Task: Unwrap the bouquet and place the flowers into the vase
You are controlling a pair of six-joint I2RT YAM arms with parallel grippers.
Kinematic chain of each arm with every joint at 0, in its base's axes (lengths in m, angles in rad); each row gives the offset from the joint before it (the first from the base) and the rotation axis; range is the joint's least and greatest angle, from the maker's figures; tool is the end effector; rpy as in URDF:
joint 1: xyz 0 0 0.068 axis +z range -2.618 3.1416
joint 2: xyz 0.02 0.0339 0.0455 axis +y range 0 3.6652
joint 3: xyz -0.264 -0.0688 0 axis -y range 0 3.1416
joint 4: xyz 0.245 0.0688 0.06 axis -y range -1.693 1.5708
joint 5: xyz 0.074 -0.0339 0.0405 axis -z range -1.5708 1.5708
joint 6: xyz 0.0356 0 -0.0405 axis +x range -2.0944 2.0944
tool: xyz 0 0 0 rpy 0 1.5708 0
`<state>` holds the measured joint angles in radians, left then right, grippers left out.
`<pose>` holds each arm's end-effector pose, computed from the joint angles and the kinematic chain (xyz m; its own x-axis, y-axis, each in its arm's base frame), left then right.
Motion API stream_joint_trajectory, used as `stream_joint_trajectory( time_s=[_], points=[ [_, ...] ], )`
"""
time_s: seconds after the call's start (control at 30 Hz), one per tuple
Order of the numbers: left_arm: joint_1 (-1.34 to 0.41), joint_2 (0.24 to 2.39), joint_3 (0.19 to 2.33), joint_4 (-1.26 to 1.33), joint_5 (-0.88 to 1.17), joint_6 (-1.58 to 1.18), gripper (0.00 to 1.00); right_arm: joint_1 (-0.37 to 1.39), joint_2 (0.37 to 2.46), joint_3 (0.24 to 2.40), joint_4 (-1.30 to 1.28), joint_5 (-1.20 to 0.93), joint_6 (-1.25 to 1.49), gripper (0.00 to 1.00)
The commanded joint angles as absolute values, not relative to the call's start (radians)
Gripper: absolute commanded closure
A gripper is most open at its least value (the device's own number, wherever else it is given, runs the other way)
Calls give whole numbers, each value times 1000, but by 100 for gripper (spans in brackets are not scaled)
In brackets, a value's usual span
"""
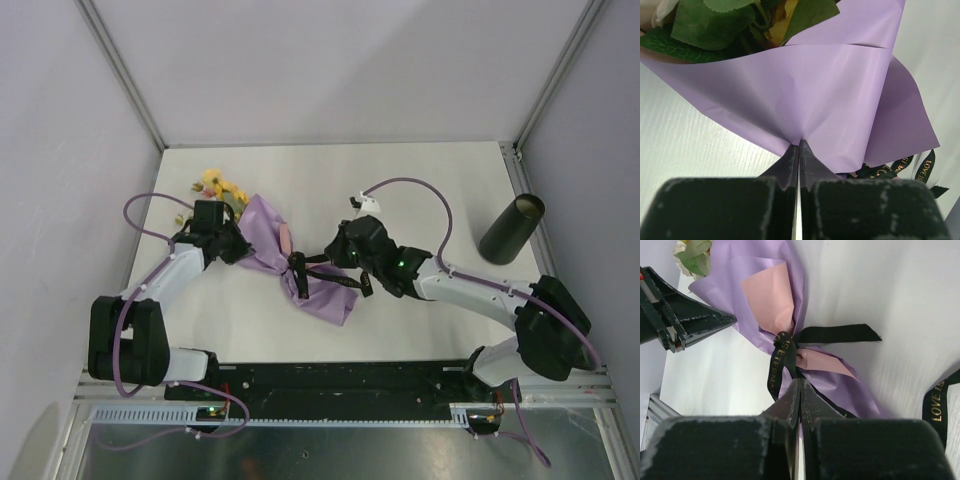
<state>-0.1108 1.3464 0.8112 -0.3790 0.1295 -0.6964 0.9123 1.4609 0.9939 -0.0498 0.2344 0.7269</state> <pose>0.2672 -0.0343 0.2110 -0.7245 -0.5594 -0.4027 -0.3607 0.8056 -0.4700 0.2092 0.2569 0.2655 -0.6551 0.2097 -0.7259 -0.2816 0.8238 0.4920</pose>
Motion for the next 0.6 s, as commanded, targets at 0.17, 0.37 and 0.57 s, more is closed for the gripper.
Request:
stream_joint_trajectory(
  time_s=[0.17, 0.37, 0.57],
  points=[
    [-109, 1327, 826, -365, 124, -684, 100, 924, 1522, 964, 166, 97, 643, 67],
    [-110, 1321, 824, -366, 142, -687, 100, 985, 1638, 1022, 183, 84, 622, 60],
    [-112, 1330, 828, -366, 146, -687, 100, 1000, 1707, 1053, 157, 75, 609, 57]
  ],
)
